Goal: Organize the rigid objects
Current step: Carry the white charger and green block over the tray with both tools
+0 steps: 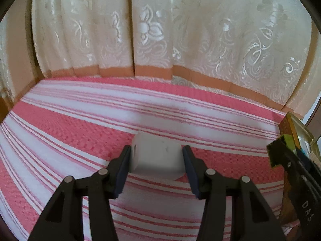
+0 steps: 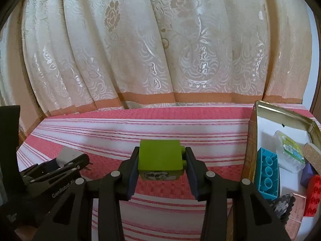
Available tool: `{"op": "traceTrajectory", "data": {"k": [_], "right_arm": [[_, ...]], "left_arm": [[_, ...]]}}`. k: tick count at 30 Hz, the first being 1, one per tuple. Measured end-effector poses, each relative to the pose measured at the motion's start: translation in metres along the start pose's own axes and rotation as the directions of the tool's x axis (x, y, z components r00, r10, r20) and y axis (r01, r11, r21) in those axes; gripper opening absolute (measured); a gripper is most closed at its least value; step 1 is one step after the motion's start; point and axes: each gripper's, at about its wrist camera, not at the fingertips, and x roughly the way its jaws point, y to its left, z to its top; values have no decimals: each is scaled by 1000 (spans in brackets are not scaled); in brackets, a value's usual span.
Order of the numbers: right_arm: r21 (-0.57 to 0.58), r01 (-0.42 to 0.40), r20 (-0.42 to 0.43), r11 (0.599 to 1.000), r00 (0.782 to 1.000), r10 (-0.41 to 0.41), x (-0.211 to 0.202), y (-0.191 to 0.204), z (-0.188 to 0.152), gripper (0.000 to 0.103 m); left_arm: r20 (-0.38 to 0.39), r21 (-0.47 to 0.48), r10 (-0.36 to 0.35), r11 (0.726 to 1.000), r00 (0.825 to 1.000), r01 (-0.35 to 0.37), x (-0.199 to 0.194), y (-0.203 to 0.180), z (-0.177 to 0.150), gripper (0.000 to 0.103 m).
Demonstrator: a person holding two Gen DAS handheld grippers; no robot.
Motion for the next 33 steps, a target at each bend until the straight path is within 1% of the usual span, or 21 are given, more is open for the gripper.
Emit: {"op": "traceTrajectory", "data": {"k": [4,12,16,26,33], "right_arm": [[-19,9,21,1000,1000,-9,-3,4,1,45],[-36,8,42,999,999,-7,-7,10,0,45],[-38,8,54,999,999,-6,-9,10,0,45],[-34,20,73,999,997,-17,-19,9,-4,45],[-38,21,76,999,997,-18,-26,9,-9,45]], "left_arm": [[56,5,32,999,998,-33,-12,-1,-1,51],[95,-13,62,998,994,-61,-24,6,-6,51],[123,-7,78,997,989,-77,-32,6,-11,51],[162,-12,92,996,983,-91,-48,8,-21,51],[172,-3,93,996,981,-94,-53,5,-23,51]]}}
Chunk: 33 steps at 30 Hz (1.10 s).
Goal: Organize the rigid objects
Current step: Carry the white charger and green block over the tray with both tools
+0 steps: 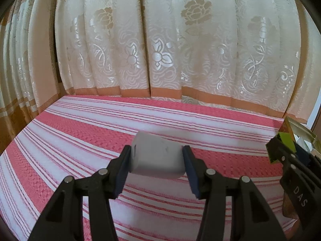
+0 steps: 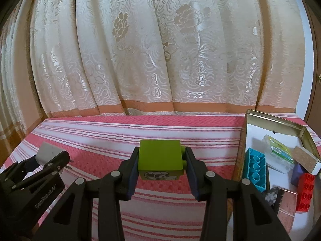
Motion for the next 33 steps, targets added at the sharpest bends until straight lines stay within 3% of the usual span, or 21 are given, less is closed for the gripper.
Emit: {"op": "traceTrajectory", "data": {"k": [33], "right_arm": [[-65,52,59,997,997,-48,-51,-14,-16,45]], "left_arm": [[38,0,-11,1000,999,11,-34,-25,-14,51]]}}
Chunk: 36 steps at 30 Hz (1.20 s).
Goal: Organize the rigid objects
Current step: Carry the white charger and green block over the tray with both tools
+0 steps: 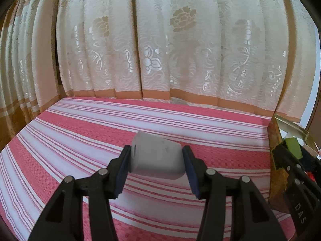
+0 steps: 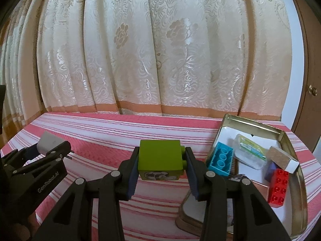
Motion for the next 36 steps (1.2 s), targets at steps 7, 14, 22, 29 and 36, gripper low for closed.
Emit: {"op": "traceTrajectory", "data": {"k": [7,14,22,29,36], "right_arm": [[14,10,18,1000,1000,-10,-9,-15,0,45],[31,22,33,999,999,-23,-15,-32,-1,45],[43,32,82,999,996,-35,-31,-53,-1,45],[73,57,125,996,990,-66,-43,-79,0,45],[113,106,140,988,983,-121,-49,-111,2,45]], "left_arm": [[3,-3,-22,1000,1000,22,-6,-13,-1,51],[26,14,-50,999,998,49,-15,-32,-1,51],[46,35,-86,996,995,85,-24,-57,-1,51],[79,50,-124,991,989,120,-37,-81,0,51],[101,74,-166,984,981,159,-46,-108,3,51]]}}
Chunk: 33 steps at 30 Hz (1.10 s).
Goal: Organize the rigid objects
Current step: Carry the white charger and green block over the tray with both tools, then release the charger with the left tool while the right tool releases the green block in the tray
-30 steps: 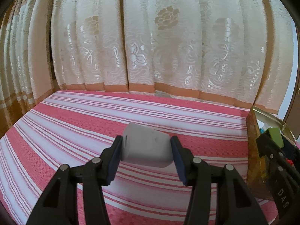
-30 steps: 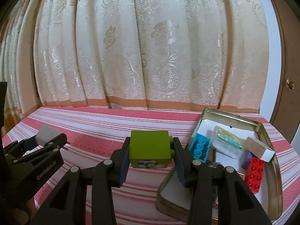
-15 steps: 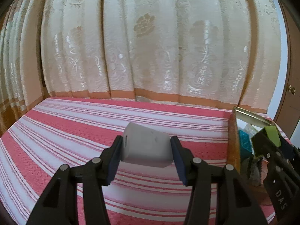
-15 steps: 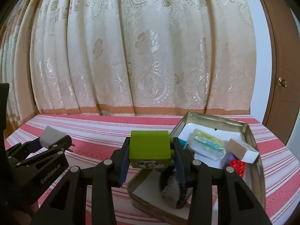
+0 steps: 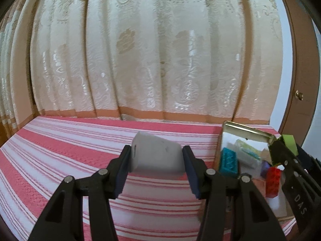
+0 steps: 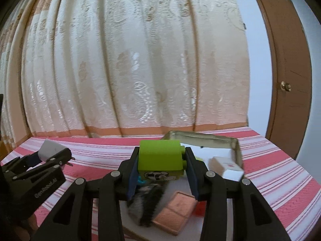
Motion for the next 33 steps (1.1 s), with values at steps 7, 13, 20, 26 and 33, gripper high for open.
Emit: {"op": "traceTrajectory", "data": {"k": [7,13,20,26,33], "right_arm": [[35,52,3,998,999,-52,1,-33,3,45],[66,102,-12,993,995,-102,7,-59,7,45],[47,144,-41,988,989,-142,20,-79,9,45],[37,118,-54,992,992,-116,24,-81,11,45],[36,97,-112,995,989,-92,33,-83,12,45]], "left_arm": [[17,22,-41,999,999,40,-2,-24,7,51],[18,48,-79,996,997,78,0,-50,9,51],[-11,70,-123,990,992,124,11,-77,7,51],[-45,89,-138,986,989,141,21,-95,1,51],[-95,109,-129,984,987,139,34,-108,-5,51]]}}
